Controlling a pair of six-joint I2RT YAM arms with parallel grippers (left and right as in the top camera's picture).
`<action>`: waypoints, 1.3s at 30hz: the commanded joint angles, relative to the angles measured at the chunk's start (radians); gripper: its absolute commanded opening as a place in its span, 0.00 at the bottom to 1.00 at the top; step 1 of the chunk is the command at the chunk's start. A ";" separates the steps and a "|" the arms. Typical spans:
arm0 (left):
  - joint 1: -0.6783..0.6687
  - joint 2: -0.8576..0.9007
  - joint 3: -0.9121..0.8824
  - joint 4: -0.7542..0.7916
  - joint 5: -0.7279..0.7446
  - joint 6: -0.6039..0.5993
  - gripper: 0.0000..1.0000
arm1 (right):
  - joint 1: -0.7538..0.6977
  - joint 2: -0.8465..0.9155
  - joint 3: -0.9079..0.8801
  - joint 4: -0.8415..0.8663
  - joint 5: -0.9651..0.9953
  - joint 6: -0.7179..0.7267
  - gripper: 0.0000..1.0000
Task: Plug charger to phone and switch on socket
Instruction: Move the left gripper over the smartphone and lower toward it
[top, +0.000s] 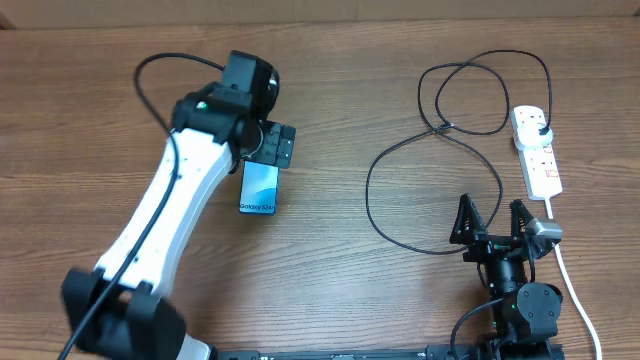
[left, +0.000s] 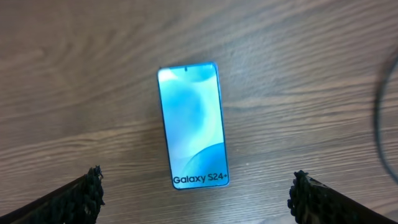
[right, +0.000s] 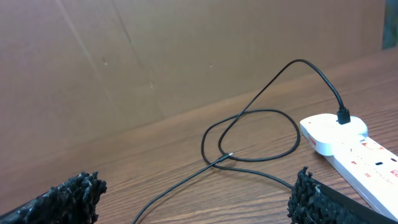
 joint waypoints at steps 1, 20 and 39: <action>0.003 0.077 0.023 -0.019 -0.003 0.016 1.00 | 0.002 -0.008 -0.011 0.003 0.002 -0.011 1.00; 0.083 0.264 0.013 -0.010 0.121 0.007 0.99 | 0.002 -0.007 -0.011 0.003 0.002 -0.011 1.00; 0.095 0.269 -0.129 0.125 0.179 -0.038 1.00 | 0.002 -0.007 -0.011 0.003 0.002 -0.011 1.00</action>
